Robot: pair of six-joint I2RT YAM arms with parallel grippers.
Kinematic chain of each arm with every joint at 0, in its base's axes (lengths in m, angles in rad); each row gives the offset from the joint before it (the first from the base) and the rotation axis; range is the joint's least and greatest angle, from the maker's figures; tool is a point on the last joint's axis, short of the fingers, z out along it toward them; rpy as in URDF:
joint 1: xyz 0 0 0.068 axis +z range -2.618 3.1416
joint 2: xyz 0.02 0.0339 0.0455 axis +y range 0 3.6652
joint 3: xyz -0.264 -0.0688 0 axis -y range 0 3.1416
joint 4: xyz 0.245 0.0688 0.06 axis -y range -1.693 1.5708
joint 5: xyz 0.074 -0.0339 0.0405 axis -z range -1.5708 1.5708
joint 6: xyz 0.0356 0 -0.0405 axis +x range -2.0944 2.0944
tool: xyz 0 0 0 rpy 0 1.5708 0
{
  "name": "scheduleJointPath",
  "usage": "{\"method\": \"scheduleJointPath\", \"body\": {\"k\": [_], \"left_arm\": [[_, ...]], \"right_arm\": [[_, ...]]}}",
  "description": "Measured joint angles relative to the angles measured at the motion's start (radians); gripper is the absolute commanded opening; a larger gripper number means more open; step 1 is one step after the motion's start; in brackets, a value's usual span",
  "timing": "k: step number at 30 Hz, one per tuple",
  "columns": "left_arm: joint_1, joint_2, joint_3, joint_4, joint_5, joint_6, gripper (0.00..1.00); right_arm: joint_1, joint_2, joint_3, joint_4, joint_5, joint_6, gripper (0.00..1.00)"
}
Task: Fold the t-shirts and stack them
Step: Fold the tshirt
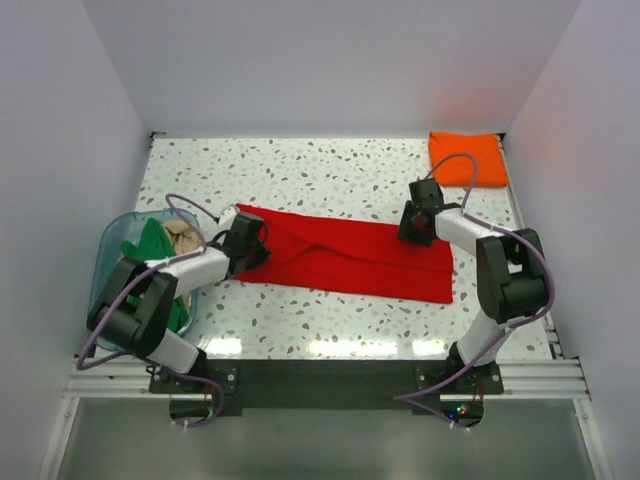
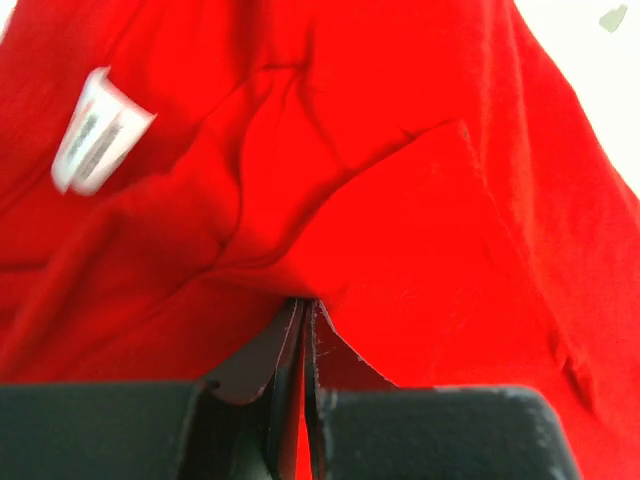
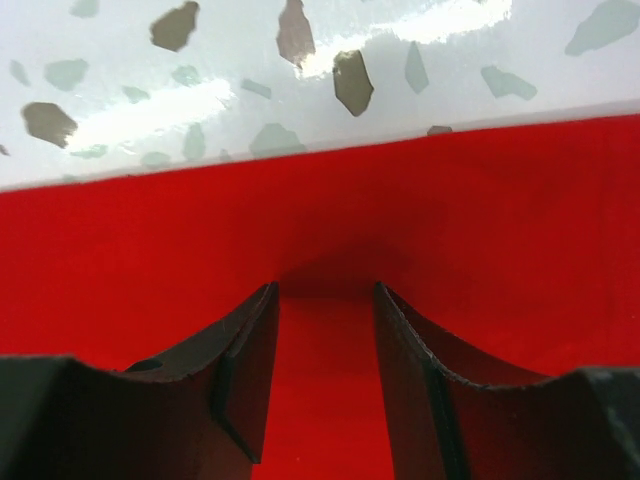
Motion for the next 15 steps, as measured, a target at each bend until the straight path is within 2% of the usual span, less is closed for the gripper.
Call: {"method": "scheduleJointPath", "body": {"k": [7, 12, 15], "left_arm": [[0.056, 0.233, 0.240, -0.016, -0.023, 0.006, 0.08], [0.121, 0.428, 0.500, -0.064, -0.026, 0.070, 0.10], [0.150, 0.558, 0.684, -0.093, -0.015, 0.133, 0.17]], "right_arm": [[0.000, -0.010, -0.065, 0.060, 0.004, 0.037, 0.47], [0.005, -0.132, -0.249, 0.232, -0.079, 0.163, 0.47], [0.043, -0.219, -0.369, 0.321, -0.126, 0.265, 0.47]]}}
